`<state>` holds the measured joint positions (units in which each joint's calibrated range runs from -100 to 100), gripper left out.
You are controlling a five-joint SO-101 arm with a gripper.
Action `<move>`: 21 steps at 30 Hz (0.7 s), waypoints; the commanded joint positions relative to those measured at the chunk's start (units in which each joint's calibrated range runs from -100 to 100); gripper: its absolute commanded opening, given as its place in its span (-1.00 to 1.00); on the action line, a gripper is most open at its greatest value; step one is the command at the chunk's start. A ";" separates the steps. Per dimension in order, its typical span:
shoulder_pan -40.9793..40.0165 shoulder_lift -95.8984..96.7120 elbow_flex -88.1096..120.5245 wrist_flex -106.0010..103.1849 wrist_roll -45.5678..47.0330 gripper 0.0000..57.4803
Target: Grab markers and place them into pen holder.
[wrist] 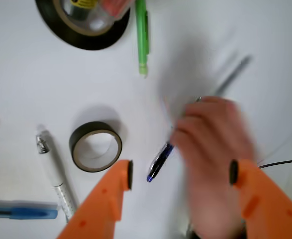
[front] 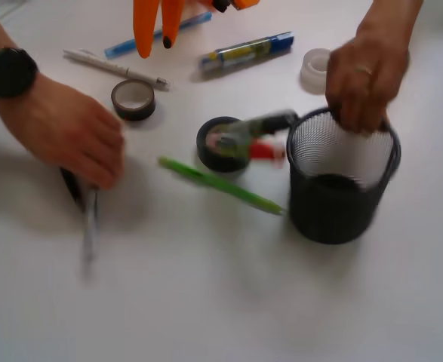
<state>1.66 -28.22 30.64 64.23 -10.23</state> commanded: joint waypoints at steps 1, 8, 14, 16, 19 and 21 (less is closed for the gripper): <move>0.99 -0.12 -2.47 -0.19 0.24 -0.21; 0.99 0.56 -2.47 -0.37 0.24 -0.21; 2.04 0.73 -1.74 -0.45 0.24 -0.21; 2.34 0.73 -1.65 -0.37 0.24 -0.21; 2.34 0.73 -1.65 -0.37 0.29 -0.21; 2.19 0.73 -1.65 -0.37 0.29 -0.21</move>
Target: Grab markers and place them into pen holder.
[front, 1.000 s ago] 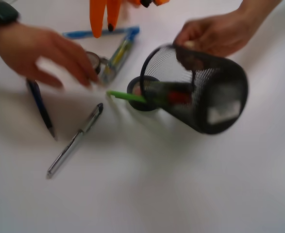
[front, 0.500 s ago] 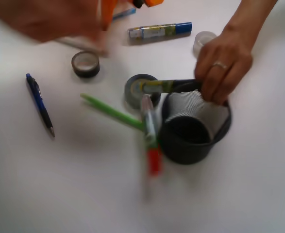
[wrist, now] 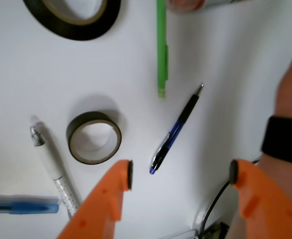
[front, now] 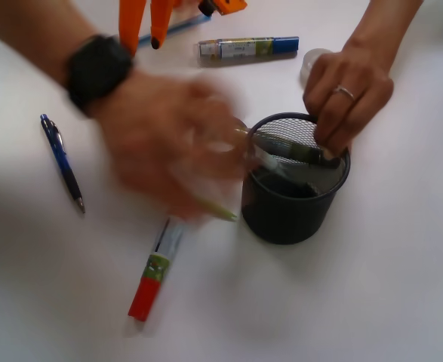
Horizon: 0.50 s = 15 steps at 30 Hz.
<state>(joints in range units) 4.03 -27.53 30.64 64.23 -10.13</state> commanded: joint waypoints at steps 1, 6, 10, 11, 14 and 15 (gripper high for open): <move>-0.18 0.03 -1.11 -0.54 0.15 -0.21; -0.03 -0.06 1.25 -3.95 0.15 -0.21; 0.12 -0.23 3.96 -6.49 0.05 -0.21; 0.42 -0.65 4.24 -6.49 -0.05 -0.21; 0.19 -0.82 4.24 -5.97 -0.10 -0.21; 0.19 -0.82 4.24 -6.14 -0.10 -0.21</move>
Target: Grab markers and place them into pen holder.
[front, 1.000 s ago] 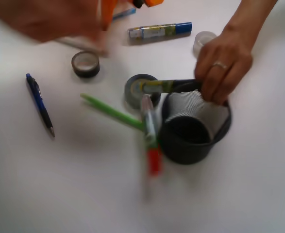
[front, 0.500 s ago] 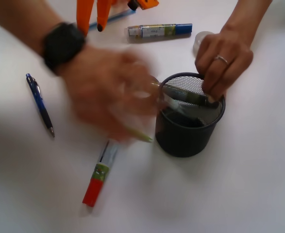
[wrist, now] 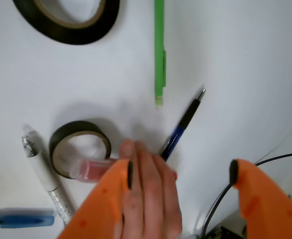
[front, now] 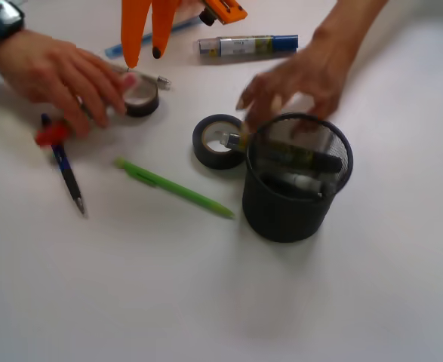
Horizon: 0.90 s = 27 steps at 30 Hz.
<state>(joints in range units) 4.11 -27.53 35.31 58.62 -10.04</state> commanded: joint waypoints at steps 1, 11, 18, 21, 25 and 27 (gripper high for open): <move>0.12 -0.82 -0.44 -0.52 -0.20 -0.21; 0.64 -0.48 -0.80 -0.96 -0.20 -0.21; 0.12 -0.06 -0.89 -0.35 -0.34 -0.17; 0.12 0.03 -0.26 -0.35 -1.17 -0.05; -0.11 0.03 -0.07 -0.44 -1.32 -0.02; -1.38 0.11 -0.07 -0.87 -1.32 -0.01</move>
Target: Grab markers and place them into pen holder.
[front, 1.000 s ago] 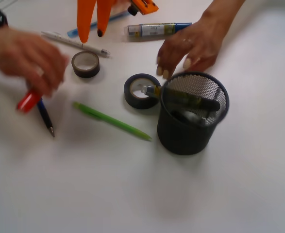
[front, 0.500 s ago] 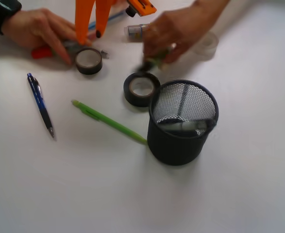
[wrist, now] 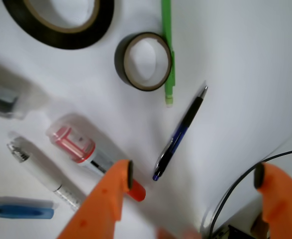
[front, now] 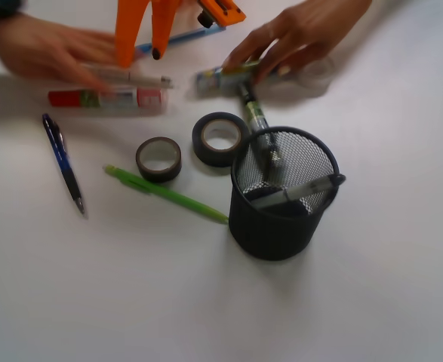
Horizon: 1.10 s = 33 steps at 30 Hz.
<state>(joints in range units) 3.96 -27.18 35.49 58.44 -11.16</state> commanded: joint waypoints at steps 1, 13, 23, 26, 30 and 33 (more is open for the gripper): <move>-1.53 -0.23 -0.25 -0.79 -0.20 -0.01; 0.56 -0.32 12.70 -0.79 -2.15 -0.01; 0.86 -0.06 0.56 12.25 -1.03 -0.01; 2.58 3.59 -4.42 12.33 1.56 -0.01; 6.70 16.34 -11.94 12.51 5.81 -0.01; 8.94 27.14 -18.01 12.33 10.01 -0.02</move>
<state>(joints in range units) 11.28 -8.01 23.72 70.89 -4.62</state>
